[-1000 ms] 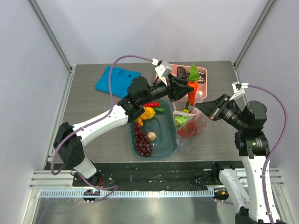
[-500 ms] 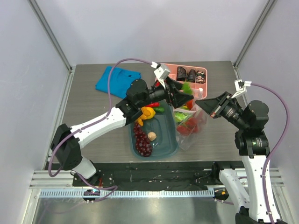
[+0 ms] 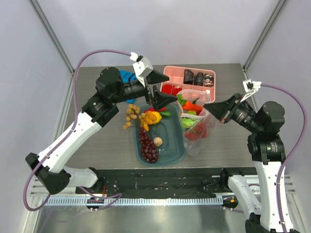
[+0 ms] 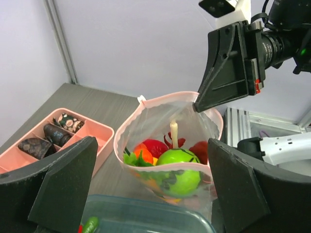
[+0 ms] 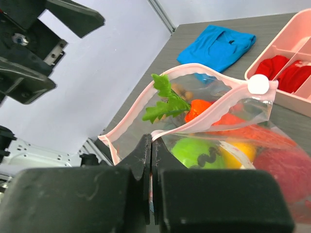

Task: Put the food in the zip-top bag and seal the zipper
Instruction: Place the fake vegetable in the zipper food storage bag, then adjust the zipper on the food storage bag.

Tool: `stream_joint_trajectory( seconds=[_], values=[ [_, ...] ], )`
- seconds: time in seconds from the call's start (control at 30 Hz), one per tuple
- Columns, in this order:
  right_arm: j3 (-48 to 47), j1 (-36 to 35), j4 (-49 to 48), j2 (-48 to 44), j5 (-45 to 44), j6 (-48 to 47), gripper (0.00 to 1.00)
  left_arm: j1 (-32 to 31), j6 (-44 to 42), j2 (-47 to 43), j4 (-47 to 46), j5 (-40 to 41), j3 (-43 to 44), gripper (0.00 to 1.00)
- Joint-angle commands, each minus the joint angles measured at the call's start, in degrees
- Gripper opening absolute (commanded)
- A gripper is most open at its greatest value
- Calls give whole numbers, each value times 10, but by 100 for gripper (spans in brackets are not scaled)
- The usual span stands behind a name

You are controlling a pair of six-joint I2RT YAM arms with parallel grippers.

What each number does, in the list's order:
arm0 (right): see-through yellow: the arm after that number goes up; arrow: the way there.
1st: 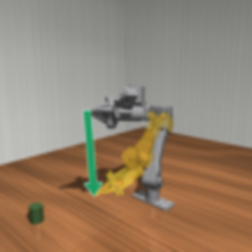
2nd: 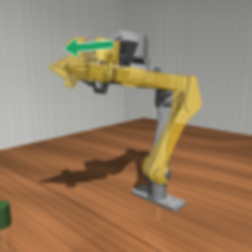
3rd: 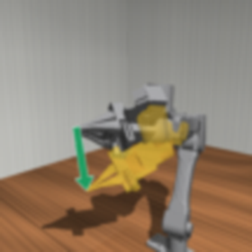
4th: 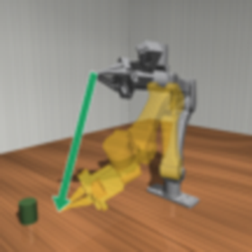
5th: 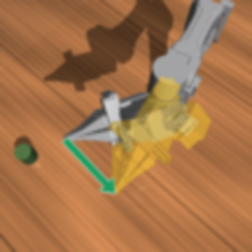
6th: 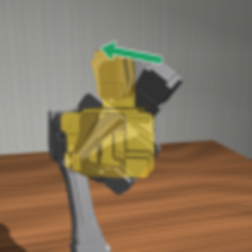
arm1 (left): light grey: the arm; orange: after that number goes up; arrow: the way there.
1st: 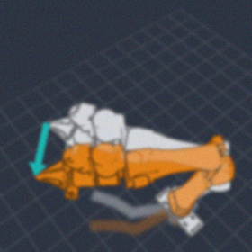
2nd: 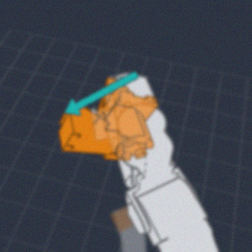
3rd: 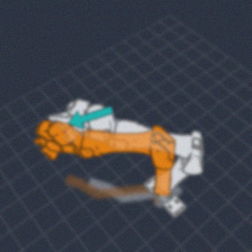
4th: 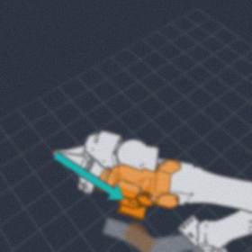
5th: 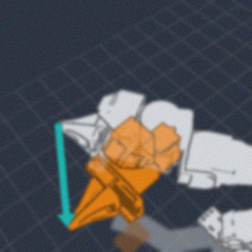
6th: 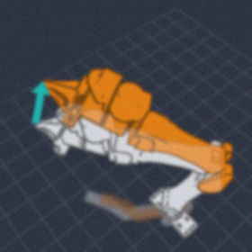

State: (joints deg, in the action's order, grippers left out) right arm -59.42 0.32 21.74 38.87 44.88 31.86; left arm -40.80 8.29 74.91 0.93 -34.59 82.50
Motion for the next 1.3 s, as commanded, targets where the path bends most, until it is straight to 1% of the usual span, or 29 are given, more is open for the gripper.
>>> stream_joint_trajectory(
  seconds=[0.0,0.07,0.1,0.17,0.2,0.23,0.3,0.33,0.37,0.4,0.43,0.53,0.6,0.67,0.7,0.77,0.93,1.03,1.07,1.13,1.17,1.2,1.23,1.27],
  values=[
    [-35,-1,-7,-23,-15,-60,1,-3,-17,12,159,43,69,98],
    [-26,-1,-6,-38,-23,-59,1,-4,11,36,206,64,99,93],
    [-21,-1,-6,-42,-25,-61,1,-4,18,62,221,68,134,92],
    [-16,-1,14,-52,-37,-76,1,-4,35,96,263,70,173,88],
    [-13,-1,20,-60,-48,-84,1,-5,35,111,273,66,208,87],
    [-11,-1,28,-64,-52,-89,1,-10,35,143,280,67,225,87],
    [-5,-1,45,-77,-56,-109,1,-18,27,175,296,68,270,85],
    [1,-1,51,-82,-59,-118,1,-30,20,205,304,69,286,85],
    [4,-1,61,-85,-64,-125,1,-38,14,223,318,69,302,81],
    [7,-1,67,-93,-72,-145,1,-45,-8,239,348,77,338,79],
    [13,-1,75,-95,-74,-157,1,-62,-19,268,366,81,354,78],
    [27,-1,91,-108,-84,-182,1,-91,-45,307,417,80,409,78],
    [34,-1,96,-112,-84,-188,1,-104,-58,348,453,79,447,75],
    [40,-1,101,-115,-83,-202,1,-114,-66,386,496,70,471,72],
    [42,-1,103,-116,-84,-206,1,-117,-70,396,507,66,492,72],
    [46,-1,107,-120,-87,-217,1,-122,-77,412,522,57,505,71],
    [62,-1,101,-127,-88,-222,1,-130,-80,435,512,42,517,67],
    [70,-1,92,-127,-83,-223,1,-130,-80,435,473,34,516,44],
    [76,-1,85,-125,-80,-223,1,-129,-77,433,457,29,512,24],
    [84,-1,74,-118,-72,-224,1,-129,-65,425,407,1,501,6],
    [87,-1,66,-112,-71,-224,1,-129,-58,422,389,-14,484,0],
    [86,-1,62,-101,-69,-225,2,-128,-45,419,357,-45,475,0],
    [86,-1,60,-94,-67,-225,5,-126,-40,410,341,-60,465,0],
    [85,-1,59,-88,-64,-225,11,-124,-36,408,327,-72,444,0]
  ],
)
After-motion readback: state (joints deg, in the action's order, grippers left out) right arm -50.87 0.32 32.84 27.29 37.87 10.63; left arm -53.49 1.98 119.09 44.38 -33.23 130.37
